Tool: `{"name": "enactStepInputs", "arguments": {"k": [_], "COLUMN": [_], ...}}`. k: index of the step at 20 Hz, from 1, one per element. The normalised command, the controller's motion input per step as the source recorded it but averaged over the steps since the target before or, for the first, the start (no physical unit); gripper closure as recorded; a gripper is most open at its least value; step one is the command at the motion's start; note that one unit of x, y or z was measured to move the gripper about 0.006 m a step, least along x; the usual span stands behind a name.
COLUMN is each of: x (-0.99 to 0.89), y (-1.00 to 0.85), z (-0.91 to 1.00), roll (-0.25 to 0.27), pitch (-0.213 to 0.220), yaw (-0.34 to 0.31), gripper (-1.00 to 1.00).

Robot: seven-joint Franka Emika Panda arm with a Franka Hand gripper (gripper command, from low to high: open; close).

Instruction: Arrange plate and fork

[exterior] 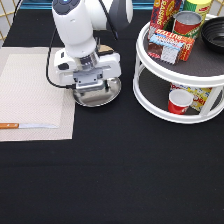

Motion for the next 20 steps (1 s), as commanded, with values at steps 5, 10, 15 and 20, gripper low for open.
{"name": "enactStepInputs", "arguments": {"k": [5, 10, 15, 20], "x": [0.21, 0.39, 0.37, 0.46], "y": [-0.59, -0.59, -0.65, -0.70], "z": [0.27, 0.22, 0.34, 0.33], "roll": [0.008, 0.024, 0.020, 0.001], "pitch": [0.122, 0.131, 0.123, 0.082], "yaw": [-0.008, 0.000, -0.007, -0.014], "gripper": [-1.00, -1.00, -1.00, -1.00]}}
